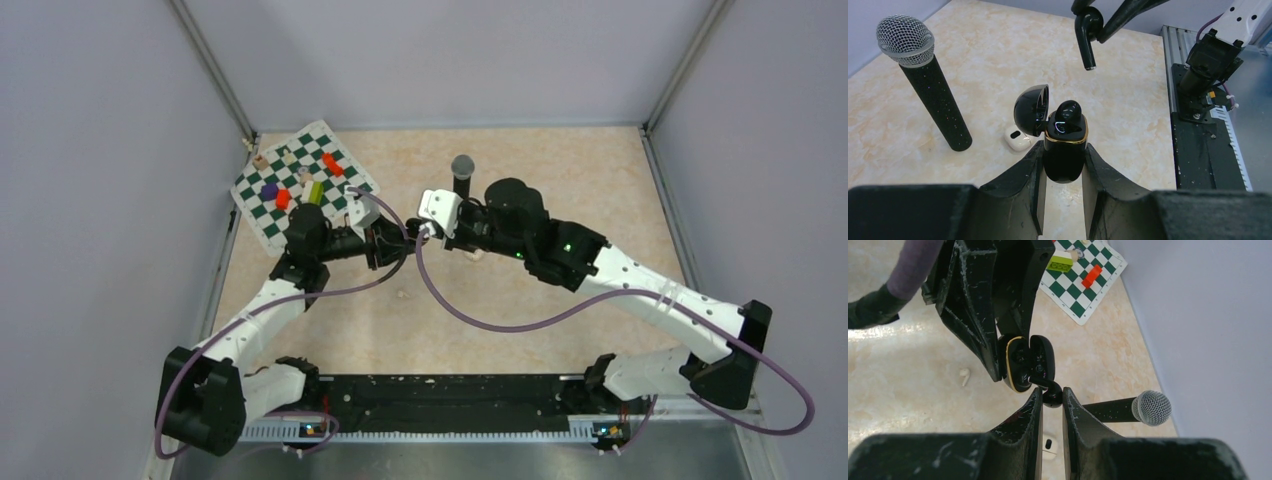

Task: Insert the wireless bluetooth earbuds into the charging case
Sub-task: Place the earbud in the charging case.

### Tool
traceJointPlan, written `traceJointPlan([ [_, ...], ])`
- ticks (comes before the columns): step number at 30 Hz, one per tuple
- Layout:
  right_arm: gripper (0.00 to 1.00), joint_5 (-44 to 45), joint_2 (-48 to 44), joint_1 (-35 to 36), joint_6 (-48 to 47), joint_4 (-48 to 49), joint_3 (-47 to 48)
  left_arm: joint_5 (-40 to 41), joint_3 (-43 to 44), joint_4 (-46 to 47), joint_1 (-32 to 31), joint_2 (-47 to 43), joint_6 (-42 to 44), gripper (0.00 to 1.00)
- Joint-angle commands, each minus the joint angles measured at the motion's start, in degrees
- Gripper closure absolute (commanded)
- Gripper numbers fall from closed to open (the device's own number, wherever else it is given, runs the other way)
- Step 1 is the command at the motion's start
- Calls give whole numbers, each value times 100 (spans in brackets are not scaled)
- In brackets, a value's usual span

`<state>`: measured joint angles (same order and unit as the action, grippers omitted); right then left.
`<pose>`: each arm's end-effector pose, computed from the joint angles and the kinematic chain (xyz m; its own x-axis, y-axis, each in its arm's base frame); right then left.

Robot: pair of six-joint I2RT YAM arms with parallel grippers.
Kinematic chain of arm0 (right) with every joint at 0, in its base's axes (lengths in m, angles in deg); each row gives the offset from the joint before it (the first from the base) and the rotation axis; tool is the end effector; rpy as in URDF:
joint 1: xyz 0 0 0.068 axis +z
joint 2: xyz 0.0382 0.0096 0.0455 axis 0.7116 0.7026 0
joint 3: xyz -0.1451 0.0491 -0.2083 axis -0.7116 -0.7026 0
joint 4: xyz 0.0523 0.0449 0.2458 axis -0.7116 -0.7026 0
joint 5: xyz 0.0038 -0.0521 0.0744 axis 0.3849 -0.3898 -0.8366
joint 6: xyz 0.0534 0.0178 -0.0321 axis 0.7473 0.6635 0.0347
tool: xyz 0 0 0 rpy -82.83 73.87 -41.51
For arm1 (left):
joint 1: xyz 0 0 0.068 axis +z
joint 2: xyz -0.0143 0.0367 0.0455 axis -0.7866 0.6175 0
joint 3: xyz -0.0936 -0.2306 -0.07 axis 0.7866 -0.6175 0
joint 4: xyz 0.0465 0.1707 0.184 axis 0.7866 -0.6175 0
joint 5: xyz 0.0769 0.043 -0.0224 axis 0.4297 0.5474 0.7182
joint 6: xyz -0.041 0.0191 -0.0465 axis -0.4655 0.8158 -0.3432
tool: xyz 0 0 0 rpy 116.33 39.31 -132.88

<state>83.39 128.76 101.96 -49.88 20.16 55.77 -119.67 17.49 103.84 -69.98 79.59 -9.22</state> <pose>0.1613 0.2494 0.3762 0.3098 -0.5109 -0.8019 -0.8239 0.2767 -0.4946 0.2209 -0.1180 0.2740 -0.0690 0.0060 -0.9976 0.9733 0.2198 -0.0660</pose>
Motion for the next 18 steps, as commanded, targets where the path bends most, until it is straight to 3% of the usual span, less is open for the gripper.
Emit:
traceJointPlan([
  [1, 93, 192, 50, 102, 237, 579, 24, -192, -105, 465, -23, -75, -158, 100],
  [18, 93, 720, 509, 438, 278, 662, 103, 0, -163, 461, -29, -114, -81, 100],
])
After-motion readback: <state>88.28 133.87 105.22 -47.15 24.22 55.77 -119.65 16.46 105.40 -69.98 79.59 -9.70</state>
